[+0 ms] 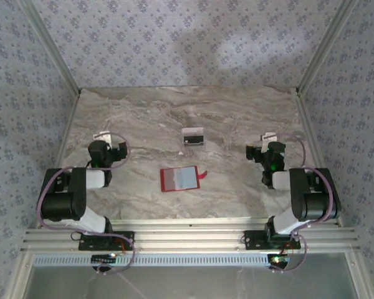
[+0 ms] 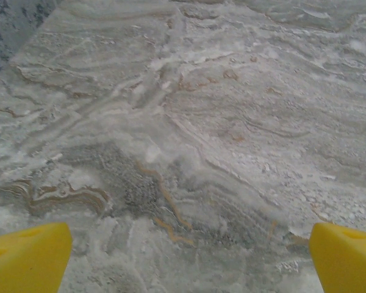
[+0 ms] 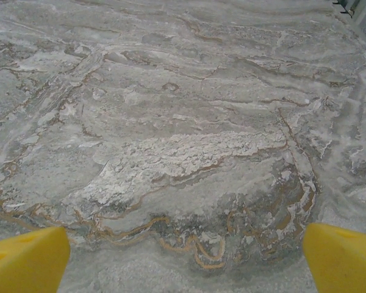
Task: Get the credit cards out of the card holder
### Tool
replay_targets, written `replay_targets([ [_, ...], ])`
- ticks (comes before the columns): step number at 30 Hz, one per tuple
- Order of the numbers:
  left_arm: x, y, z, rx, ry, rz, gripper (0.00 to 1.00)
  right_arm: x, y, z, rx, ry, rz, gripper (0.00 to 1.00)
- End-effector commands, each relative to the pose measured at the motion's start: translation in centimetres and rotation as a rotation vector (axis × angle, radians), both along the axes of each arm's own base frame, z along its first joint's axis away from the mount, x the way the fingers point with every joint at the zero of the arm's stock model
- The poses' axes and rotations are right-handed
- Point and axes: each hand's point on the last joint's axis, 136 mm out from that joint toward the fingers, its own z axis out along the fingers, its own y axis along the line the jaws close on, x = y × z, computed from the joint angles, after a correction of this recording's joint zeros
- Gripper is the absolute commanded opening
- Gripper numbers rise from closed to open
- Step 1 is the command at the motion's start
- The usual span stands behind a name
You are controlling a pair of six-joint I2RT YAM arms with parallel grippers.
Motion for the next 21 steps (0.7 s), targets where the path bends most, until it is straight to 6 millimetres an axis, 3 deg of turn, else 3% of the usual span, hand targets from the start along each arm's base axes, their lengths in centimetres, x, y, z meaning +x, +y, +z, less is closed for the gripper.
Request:
replay_targets([
  [1,0.93,-0.62,1.68,-0.002,-0.080,-0.038,1.00,0.81,-0.25,1.30,0.030,-0.060,-0.014,1.00],
  [21,0.97,-0.76,1.73,0.001,-0.077,-0.046,1.00,0.85,-0.46,1.19,0.048,-0.050,-0.015,1.00],
])
